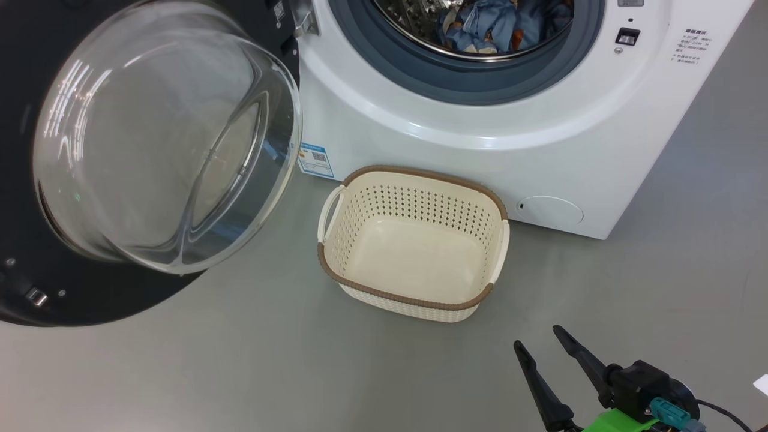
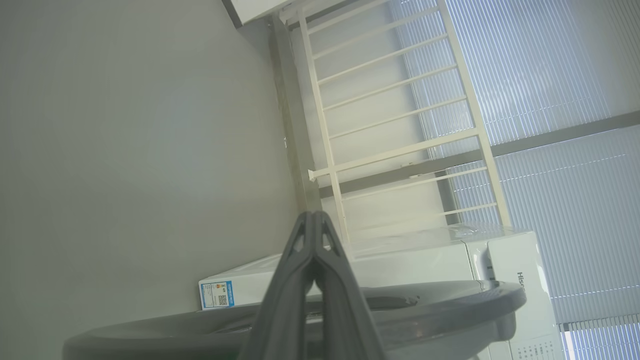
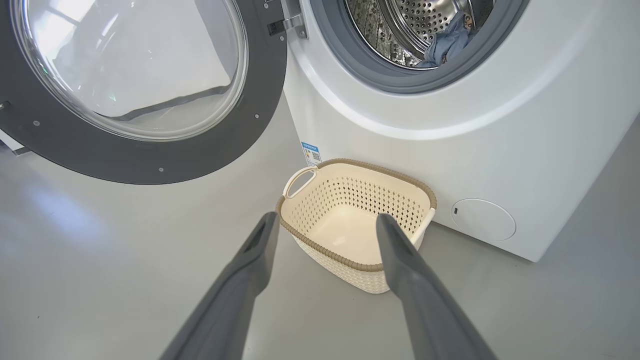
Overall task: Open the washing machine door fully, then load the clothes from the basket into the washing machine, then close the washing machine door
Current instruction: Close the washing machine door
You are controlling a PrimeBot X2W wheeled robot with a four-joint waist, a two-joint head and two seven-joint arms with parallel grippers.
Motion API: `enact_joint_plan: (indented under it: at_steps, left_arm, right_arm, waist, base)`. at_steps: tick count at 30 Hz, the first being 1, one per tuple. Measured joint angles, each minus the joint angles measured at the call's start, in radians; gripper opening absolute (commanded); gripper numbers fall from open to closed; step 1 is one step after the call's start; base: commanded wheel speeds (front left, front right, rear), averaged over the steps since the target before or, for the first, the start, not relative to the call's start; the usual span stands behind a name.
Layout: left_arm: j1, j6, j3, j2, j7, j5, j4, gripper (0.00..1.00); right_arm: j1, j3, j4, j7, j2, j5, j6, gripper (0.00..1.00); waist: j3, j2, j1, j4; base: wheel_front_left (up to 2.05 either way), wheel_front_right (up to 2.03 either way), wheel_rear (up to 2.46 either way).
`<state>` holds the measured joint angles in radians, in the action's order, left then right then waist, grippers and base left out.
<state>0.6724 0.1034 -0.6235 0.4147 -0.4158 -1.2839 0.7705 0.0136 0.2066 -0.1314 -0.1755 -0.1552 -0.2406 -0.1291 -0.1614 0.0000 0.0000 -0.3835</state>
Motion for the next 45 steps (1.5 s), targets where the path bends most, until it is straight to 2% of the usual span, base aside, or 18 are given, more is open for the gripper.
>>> enact_joint_plan:
  at_steps: [7,14,21,45]
  left_arm:
    - [-0.011,0.008,-0.012,-0.025,-0.06,-0.058,-0.016,0.0]
    - [-0.043,0.005,-0.029,-0.031,-0.088,-0.072,-0.033,0.0]
    - [-0.054,-0.011,-0.031,-0.055,-0.123,-0.096,-0.065,0.0]
    - [-0.142,-0.048,-0.018,-0.08,-0.271,-0.14,-0.208,0.0]
  right_arm:
    - [0.0,-0.001,0.015,0.016,-0.002,0.001,0.0,1.0]
    - [0.0,-0.001,0.021,0.02,-0.008,0.001,0.0,1.0]
    - [0.0,0.0,0.023,0.022,-0.012,0.001,0.0,1.0]
    - [0.0,0.004,0.028,0.026,-0.013,0.001,0.0,1.0]
  waist:
    - [-0.011,0.0,0.0,0.0]
    - [-0.018,0.0,0.0,0.005]
    - [-0.02,0.0,0.0,0.008]
    - [-0.007,0.0,0.0,-0.001]
  base:
    - [0.0,0.0,0.0]
    - [0.0,0.0,0.0]
    - [0.0,0.0,0.0]
    - [0.0,0.0,0.0]
